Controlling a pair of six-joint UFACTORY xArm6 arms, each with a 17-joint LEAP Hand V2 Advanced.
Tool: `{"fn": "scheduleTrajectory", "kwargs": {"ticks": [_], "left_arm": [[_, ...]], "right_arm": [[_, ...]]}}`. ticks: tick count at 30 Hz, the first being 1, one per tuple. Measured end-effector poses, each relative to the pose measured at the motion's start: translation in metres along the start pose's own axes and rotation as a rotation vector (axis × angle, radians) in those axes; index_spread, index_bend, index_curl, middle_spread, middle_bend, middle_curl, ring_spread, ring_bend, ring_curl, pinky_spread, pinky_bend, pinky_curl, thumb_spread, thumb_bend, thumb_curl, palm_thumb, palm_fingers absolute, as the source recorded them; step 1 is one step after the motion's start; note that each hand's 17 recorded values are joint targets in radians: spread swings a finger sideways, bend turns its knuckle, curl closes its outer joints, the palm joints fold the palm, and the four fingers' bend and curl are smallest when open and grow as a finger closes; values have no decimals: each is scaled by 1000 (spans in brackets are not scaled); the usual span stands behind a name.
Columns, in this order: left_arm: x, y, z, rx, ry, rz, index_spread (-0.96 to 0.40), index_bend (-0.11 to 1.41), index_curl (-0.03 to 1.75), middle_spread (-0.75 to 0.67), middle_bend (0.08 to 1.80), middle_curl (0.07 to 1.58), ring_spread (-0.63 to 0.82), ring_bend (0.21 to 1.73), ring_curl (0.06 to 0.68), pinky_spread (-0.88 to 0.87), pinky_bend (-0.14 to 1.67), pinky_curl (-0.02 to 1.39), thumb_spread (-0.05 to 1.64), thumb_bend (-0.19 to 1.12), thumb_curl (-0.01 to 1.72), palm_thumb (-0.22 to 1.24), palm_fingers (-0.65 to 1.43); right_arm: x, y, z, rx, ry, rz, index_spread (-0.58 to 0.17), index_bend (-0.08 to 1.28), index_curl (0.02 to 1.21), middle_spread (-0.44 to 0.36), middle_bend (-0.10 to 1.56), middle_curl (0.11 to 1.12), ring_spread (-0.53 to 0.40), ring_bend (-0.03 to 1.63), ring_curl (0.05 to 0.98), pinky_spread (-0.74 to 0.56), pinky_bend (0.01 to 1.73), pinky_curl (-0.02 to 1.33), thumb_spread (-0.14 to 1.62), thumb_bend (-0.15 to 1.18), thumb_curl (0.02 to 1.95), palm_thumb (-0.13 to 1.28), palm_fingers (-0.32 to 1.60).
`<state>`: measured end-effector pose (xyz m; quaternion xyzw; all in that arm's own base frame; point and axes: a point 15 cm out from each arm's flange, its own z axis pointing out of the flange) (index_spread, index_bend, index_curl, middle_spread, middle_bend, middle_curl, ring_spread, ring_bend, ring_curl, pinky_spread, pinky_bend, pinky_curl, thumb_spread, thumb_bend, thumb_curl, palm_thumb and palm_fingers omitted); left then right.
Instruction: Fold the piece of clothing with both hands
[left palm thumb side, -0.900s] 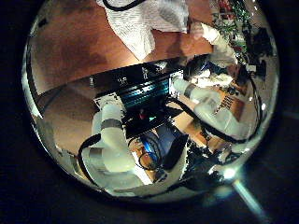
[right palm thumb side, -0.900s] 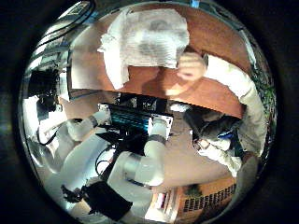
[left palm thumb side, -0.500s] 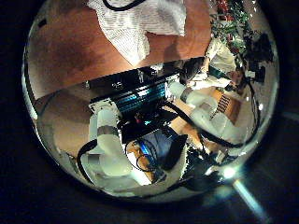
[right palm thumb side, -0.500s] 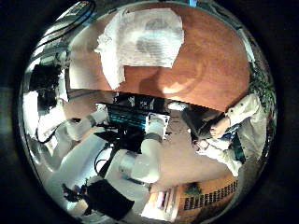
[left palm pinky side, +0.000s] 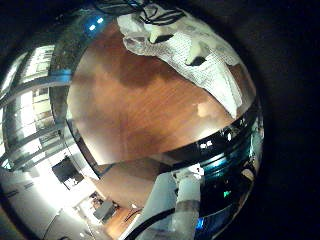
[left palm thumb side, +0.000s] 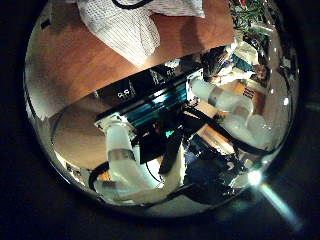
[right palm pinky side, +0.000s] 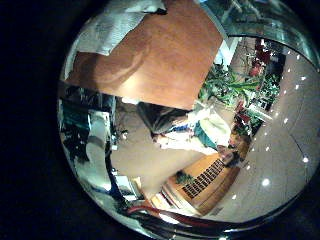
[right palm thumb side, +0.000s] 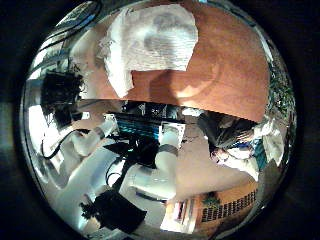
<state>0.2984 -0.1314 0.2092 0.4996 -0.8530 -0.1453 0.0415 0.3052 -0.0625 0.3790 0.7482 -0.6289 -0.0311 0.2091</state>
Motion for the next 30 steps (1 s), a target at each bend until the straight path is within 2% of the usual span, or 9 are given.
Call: {"fn": "scheduleTrajectory", "kwargs": {"ticks": [5, 12, 15, 18, 23, 26, 27, 30], "left_arm": [[6, -20, 37, 68, 2, 11, 113, 127, 233, 450, 180, 320, 513, 694, 199, 507, 483, 315, 954, -31, 279, 91, -58], [10, -38, 69, 148, 1, 6, 138, 125, 207, 479, 192, 309, 534, 706, 205, 509, 507, 319, 922, -23, 293, 115, -41], [11, -41, 80, 137, -4, 2, 153, 144, 213, 455, 236, 325, 527, 719, 207, 496, 488, 312, 918, -21, 301, 142, 29], [9, -45, 76, 136, -14, -1, 166, 153, 221, 345, 340, 361, 468, 730, 203, 464, 454, 296, 931, -6, 313, 214, 161], [2, -47, 75, 103, -43, -10, 94, 165, 238, 118, 585, 482, 134, 808, 230, 221, 439, 295, 981, 12, 339, 389, 403], [-1, -47, 70, 73, -62, -20, 28, 157, 223, 8, 724, 563, -103, 969, 276, -37, 612, 338, 1008, 30, 355, 500, 674], [-1, -47, 66, 70, -65, -24, 10, 167, 222, -26, 741, 588, -165, 1015, 296, -104, 652, 353, 1020, 40, 363, 544, 691], [-3, -52, 53, 81, -69, -30, -74, 204, 230, -137, 794, 674, -320, 1159, 363, -309, 883, 440, 1056, 98, 411, 707, 913]], "right_arm": [[-4, 2, 2, -15, -1, 17, -338, 156, 269, 12, 275, 362, 165, 558, 233, 371, 577, 227, 1154, -35, 142, -36, 169], [-14, 14, 1, -57, 4, 25, -336, 156, 270, 12, 273, 362, 166, 556, 234, 375, 573, 230, 1160, -30, 144, -28, 170], [-14, 16, 0, -59, 4, 27, -337, 159, 272, 12, 271, 362, 166, 554, 233, 376, 571, 231, 1161, -31, 145, -28, 172], [-13, 17, 0, -58, 3, 29, -338, 157, 273, 12, 269, 362, 166, 552, 233, 376, 569, 231, 1161, -31, 146, -28, 173], [-13, 17, 0, -63, 2, 30, -338, 158, 275, 12, 270, 362, 166, 550, 235, 377, 563, 231, 1173, -30, 146, -28, 179], [-13, 18, 0, -63, 2, 29, -338, 160, 276, 12, 270, 363, 166, 546, 235, 377, 559, 231, 1175, -30, 146, -28, 182], [-13, 18, 0, -62, 1, 30, -339, 159, 277, 12, 274, 363, 162, 545, 235, 377, 556, 231, 1176, -30, 146, -28, 186], [-13, 18, 1, -66, 1, 31, -347, 163, 279, 5, 280, 365, 156, 544, 233, 377, 545, 229, 1177, -30, 146, -28, 202]]}}
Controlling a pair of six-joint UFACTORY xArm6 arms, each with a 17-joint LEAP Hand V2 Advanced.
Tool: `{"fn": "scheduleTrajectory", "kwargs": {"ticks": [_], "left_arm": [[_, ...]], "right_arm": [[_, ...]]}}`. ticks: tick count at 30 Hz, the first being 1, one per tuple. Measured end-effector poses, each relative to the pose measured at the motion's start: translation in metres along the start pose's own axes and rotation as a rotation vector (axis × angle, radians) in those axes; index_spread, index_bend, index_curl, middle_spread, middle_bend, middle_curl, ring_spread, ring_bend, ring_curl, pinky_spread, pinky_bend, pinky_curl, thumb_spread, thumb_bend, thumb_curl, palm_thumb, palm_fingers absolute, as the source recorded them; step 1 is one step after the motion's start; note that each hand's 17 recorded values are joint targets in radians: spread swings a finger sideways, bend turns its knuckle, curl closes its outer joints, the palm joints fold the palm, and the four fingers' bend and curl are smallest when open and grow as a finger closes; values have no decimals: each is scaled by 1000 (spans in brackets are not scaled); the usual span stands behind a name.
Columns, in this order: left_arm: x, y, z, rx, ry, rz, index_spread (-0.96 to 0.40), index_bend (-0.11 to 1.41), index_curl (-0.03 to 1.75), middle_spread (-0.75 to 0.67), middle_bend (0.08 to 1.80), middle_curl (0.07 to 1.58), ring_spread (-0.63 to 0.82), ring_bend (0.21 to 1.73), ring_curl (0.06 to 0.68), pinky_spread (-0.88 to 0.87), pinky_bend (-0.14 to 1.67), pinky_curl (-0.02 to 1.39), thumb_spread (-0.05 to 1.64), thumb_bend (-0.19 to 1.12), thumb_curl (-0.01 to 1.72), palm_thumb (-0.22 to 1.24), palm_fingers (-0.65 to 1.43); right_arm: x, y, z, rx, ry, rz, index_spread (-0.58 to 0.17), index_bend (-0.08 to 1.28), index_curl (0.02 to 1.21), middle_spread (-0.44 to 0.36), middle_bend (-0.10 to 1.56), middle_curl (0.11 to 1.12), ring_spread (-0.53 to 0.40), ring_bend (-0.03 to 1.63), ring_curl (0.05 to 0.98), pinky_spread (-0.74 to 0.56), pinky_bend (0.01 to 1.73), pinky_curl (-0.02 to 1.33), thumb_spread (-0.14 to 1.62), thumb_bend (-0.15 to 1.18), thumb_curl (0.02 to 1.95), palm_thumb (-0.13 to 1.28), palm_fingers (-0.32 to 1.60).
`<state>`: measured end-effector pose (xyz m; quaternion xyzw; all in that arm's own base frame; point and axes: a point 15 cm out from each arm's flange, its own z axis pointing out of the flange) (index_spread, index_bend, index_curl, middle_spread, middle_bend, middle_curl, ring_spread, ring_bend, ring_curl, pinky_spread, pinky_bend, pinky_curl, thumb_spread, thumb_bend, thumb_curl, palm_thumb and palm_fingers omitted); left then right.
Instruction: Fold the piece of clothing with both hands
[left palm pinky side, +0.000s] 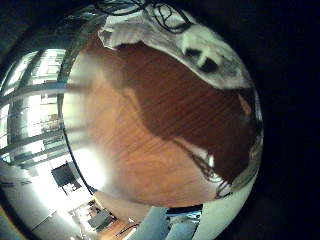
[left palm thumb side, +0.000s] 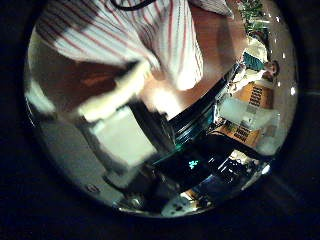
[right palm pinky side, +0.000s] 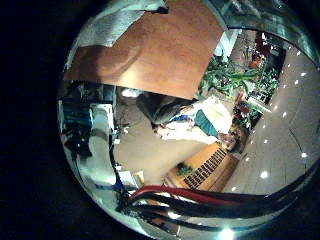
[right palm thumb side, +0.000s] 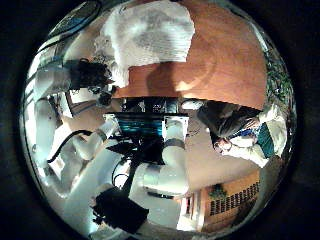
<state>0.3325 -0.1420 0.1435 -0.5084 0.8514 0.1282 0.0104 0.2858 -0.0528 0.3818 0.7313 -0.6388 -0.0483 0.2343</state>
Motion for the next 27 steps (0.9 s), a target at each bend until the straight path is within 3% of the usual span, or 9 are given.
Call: {"fn": "scheduleTrajectory", "kwargs": {"ticks": [7, 15, 22, 27], "left_arm": [[-6, -12, -32, 25, -1, -6, -275, 344, 294, -326, 834, 844, -448, 1279, 457, -528, 1108, 558, 1125, 111, 485, 824, 1012], [-5, -3, -64, -100, -4, 31, -438, 449, 397, -456, 843, 985, -463, 1335, 499, -592, 1183, 607, 1172, 78, 536, 849, 939], [-7, -6, -84, -199, 10, 50, -526, 473, 504, -526, 846, 1076, -459, 1381, 521, -608, 1231, 634, 1209, 53, 566, 865, 878], [-6, -9, -95, -222, 33, 52, -568, 464, 598, -559, 853, 1124, -456, 1408, 531, -609, 1257, 648, 1221, 34, 581, 873, 845]], "right_arm": [[-4, -5, 9, -22, 1, -13, -352, 135, 258, -22, 299, 370, 49, 658, 258, 314, 584, 233, 1179, -19, 157, -7, 304], [-23, -40, 42, -88, 23, -83, -326, 150, 255, -80, 370, 399, -96, 769, 293, 168, 623, 231, 1177, -2, 198, 95, 332], [-54, -76, 87, -43, -45, -127, -294, 169, 274, -84, 369, 405, -104, 737, 290, 146, 649, 227, 1145, -7, 228, 177, 245], [-68, -91, 117, -15, -87, -130, -271, 168, 285, -64, 359, 404, -78, 715, 284, 168, 647, 220, 1111, -17, 244, 213, 210]]}}
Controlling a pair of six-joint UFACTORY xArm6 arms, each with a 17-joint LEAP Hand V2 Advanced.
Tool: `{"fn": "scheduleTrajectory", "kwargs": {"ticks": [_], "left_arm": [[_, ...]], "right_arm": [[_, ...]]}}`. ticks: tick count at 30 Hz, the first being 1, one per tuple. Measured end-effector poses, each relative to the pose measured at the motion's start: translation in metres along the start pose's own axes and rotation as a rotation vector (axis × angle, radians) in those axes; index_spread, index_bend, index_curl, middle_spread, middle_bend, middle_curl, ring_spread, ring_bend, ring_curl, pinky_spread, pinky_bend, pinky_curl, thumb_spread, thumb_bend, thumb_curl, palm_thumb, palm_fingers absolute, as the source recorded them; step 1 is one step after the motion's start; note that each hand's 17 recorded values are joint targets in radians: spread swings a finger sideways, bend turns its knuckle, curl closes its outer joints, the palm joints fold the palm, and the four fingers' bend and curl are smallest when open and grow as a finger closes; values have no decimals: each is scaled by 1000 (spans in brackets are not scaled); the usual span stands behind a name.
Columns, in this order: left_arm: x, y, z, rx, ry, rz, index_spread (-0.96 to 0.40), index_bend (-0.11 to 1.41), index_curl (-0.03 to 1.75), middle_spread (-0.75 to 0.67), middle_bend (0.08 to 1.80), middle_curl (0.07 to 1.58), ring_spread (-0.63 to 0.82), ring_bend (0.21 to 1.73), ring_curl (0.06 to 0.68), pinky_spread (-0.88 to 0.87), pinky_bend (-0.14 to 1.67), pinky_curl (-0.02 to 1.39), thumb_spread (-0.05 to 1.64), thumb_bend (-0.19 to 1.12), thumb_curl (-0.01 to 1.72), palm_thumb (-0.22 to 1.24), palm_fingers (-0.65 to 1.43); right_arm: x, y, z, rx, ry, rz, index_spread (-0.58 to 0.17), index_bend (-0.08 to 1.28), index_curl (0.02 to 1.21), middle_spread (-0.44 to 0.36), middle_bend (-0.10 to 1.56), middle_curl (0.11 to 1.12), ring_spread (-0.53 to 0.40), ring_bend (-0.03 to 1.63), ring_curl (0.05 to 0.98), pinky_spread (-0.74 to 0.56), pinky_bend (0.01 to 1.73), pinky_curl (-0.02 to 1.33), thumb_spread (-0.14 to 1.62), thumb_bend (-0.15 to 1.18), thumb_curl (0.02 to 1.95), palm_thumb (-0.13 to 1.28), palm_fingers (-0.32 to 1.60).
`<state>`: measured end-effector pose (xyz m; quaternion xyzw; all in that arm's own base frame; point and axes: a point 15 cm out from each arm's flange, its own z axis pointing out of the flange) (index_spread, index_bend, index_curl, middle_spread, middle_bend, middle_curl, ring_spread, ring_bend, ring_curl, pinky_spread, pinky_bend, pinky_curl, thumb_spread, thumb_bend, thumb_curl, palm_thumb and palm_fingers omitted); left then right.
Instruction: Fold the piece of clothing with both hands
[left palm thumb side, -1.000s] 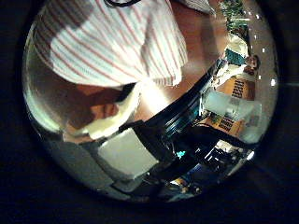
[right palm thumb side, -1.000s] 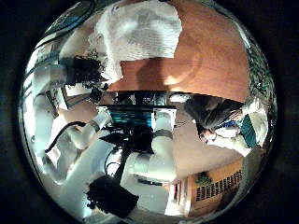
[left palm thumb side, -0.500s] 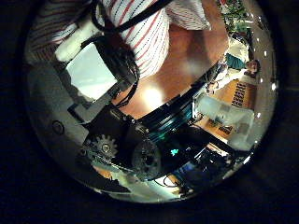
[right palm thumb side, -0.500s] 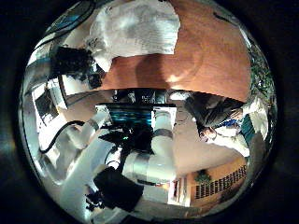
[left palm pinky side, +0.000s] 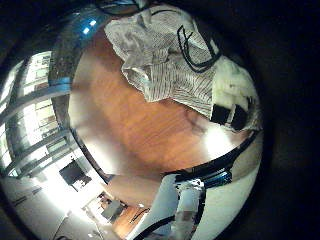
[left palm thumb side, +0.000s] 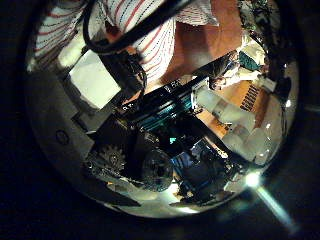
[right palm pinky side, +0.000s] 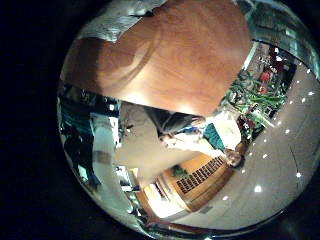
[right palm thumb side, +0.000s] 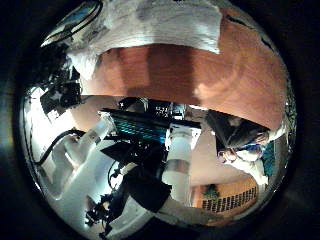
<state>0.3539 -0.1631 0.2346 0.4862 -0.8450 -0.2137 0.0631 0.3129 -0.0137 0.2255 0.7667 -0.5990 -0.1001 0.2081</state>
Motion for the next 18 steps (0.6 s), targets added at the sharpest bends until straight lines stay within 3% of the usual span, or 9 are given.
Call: {"fn": "scheduleTrajectory", "kwargs": {"ticks": [13, 16, 18], "left_arm": [[1, 6, -10, -20, 18, -5, -635, 375, 901, -609, 871, 1197, -448, 1457, 539, -602, 1306, 666, 1236, -6, 606, 889, 793], [1, 9, -10, -25, 21, -6, -643, 346, 974, -615, 874, 1206, -447, 1463, 538, -601, 1313, 667, 1237, -7, 609, 890, 787], [2, 12, -13, -18, 26, -6, -648, 326, 1021, -619, 876, 1211, -446, 1467, 537, -599, 1316, 667, 1237, -7, 611, 889, 785]], "right_arm": [[0, -34, 29, 59, 10, 35, -246, 177, 311, -49, 341, 401, -58, 698, 280, 191, 613, 203, 1056, -15, 274, 295, 228], [0, -44, 35, 66, 10, 41, -255, 191, 320, -92, 412, 423, -119, 775, 292, 130, 585, 181, 1102, 36, 303, 436, 405], [1, -51, 33, 94, 12, 44, -287, 177, 323, -139, 463, 448, -186, 876, 318, 1, 664, 185, 1125, 69, 326, 538, 627]]}}
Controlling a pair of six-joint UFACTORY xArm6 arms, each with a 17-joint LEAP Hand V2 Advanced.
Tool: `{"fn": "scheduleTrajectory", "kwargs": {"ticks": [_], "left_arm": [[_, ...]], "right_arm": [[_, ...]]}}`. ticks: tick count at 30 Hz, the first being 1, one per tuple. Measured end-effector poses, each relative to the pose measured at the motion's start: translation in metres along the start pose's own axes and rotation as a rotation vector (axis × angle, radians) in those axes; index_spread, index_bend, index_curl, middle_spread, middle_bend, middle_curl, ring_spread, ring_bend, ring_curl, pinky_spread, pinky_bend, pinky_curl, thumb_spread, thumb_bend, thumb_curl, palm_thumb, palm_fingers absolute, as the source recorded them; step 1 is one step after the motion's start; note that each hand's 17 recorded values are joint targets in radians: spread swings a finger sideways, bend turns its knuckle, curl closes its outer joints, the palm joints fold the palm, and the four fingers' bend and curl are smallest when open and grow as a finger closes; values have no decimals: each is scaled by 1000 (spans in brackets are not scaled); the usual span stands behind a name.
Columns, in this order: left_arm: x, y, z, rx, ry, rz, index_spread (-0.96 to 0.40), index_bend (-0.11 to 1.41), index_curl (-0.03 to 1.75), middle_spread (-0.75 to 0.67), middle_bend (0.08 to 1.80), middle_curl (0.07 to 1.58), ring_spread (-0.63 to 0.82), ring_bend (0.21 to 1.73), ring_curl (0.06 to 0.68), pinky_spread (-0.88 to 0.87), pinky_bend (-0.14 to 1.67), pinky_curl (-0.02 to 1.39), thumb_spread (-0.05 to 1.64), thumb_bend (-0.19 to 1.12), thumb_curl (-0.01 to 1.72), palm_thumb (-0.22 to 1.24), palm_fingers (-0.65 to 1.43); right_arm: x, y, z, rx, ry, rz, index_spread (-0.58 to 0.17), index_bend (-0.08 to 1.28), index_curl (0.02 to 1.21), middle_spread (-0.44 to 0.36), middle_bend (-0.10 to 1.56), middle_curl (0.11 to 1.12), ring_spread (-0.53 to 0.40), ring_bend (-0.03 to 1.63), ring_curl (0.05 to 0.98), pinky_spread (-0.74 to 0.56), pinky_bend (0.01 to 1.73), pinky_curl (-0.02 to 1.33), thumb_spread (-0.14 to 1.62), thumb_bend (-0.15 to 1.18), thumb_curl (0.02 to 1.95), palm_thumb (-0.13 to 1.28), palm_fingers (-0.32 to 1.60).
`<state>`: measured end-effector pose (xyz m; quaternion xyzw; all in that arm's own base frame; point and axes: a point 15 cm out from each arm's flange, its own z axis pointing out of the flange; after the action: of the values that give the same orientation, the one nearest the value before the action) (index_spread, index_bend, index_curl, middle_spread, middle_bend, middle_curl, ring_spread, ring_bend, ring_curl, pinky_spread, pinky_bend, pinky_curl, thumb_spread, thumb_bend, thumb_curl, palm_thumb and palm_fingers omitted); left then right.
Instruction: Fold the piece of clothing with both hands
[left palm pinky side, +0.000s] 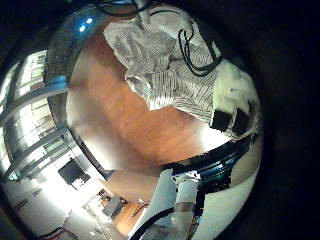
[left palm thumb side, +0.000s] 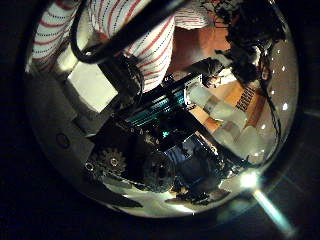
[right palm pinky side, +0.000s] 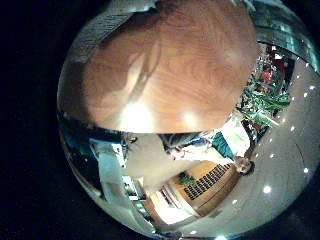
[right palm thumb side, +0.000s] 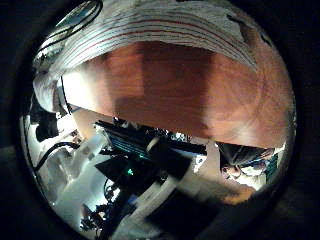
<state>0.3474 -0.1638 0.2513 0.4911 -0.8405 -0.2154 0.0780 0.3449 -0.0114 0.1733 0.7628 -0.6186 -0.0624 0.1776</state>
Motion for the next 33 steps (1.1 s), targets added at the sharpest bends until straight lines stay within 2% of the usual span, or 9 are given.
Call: {"fn": "scheduleTrajectory", "kwargs": {"ticks": [2, 3, 6, 10, 15, 19, 23, 28, 33], "left_arm": [[0, 3, -1, 5, 6, -3, -651, 305, 1066, -622, 877, 1216, -446, 1470, 536, -598, 1319, 667, 1238, -7, 612, 889, 783], [-1, 5, -2, 7, 9, -6, -652, 295, 1088, -624, 877, 1217, -445, 1471, 536, -598, 1320, 667, 1238, -7, 613, 889, 782], [-2, 10, -1, 9, 17, -12, -654, 264, 1150, -628, 876, 1222, -445, 1474, 534, -596, 1323, 667, 1238, -7, 615, 889, 782], [-7, 20, -2, 17, 26, -15, -654, 229, 1225, -633, 872, 1227, -444, 1473, 531, -595, 1322, 665, 1239, -7, 617, 888, 787], [-11, 49, -4, 7, 42, -12, -648, 190, 1305, -638, 862, 1232, -444, 1469, 528, -594, 1318, 662, 1239, -7, 619, 888, 794], [-15, 76, -6, -32, 62, -12, -638, 176, 1355, -639, 860, 1235, -444, 1464, 525, -591, 1322, 661, 1239, -7, 620, 887, 808], [-26, 99, -17, -46, 78, -24, -622, 173, 1392, -641, 855, 1236, -449, 1462, 523, -589, 1321, 660, 1241, -10, 619, 863, 814], [-39, 108, -33, -18, 92, -44, -600, 166, 1427, -643, 849, 1235, -451, 1458, 520, -583, 1326, 658, 1242, -10, 617, 845, 825], [-53, 99, -33, -20, 108, -69, -577, 164, 1455, -644, 841, 1235, -451, 1460, 520, -583, 1327, 656, 1242, -10, 616, 836, 821]], "right_arm": [[0, -13, -5, 54, 4, 2, -341, 201, 329, -188, 545, 487, -243, 977, 341, -200, 845, 212, 1132, 97, 353, 633, 1000], [1, -20, -7, 81, 6, 3, -366, 259, 364, -207, 608, 521, -251, 1008, 365, -248, 896, 240, 1130, 116, 369, 691, 1170], [2, -33, -15, 147, 10, 7, -408, 484, 488, -240, 783, 618, -250, 1096, 445, -276, 1065, 339, 1142, 149, 411, 810, 1342], [4, -29, -27, 165, 10, 3, -420, 739, 636, -236, 963, 720, -244, 1211, 516, -256, 1241, 432, 1166, 159, 457, 882, 1249], [6, 8, -42, 116, 10, 6, -406, 899, 768, -226, 1096, 806, -237, 1323, 588, -233, 1358, 516, 1199, 147, 501, 915, 1112], [5, 49, -62, 76, 1, -13, -395, 941, 838, -218, 1152, 849, -231, 1372, 628, -209, 1398, 565, 1222, 128, 525, 919, 1048], [-3, 74, -89, 99, -2, -33, -387, 963, 891, -211, 1184, 880, -226, 1395, 658, -195, 1414, 606, 1236, 108, 545, 924, 1013], [-6, 78, -138, 173, -2, -42, -379, 975, 937, -203, 1210, 901, -223, 1405, 680, -195, 1421, 644, 1248, 85, 566, 932, 994], [-12, 60, -157, 191, 2, -55, -373, 969, 971, -197, 1219, 913, -219, 1413, 695, -198, 1421, 676, 1256, 63, 583, 940, 983]]}}
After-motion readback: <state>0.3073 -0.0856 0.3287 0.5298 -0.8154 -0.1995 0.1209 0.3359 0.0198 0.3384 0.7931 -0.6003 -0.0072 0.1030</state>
